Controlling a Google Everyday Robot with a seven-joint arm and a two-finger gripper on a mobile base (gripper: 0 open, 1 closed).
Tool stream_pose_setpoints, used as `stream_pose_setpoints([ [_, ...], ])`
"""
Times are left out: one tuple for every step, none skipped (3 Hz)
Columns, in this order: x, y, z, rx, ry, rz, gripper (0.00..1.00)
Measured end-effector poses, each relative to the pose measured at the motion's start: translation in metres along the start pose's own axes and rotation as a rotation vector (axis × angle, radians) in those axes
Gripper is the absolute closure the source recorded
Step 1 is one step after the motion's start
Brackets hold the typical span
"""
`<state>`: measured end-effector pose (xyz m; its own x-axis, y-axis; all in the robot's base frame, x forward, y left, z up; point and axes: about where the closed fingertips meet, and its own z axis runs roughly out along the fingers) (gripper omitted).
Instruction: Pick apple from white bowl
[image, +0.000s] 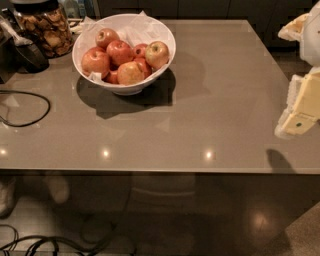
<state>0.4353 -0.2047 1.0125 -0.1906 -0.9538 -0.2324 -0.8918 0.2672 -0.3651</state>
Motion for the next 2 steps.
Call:
stream_pose_setpoints([
  [0.0, 0.0, 0.0, 0.0, 0.0, 0.0, 0.0],
  [-0.038, -0.027, -0.009, 0.036, 0.024, -0.063, 0.0],
])
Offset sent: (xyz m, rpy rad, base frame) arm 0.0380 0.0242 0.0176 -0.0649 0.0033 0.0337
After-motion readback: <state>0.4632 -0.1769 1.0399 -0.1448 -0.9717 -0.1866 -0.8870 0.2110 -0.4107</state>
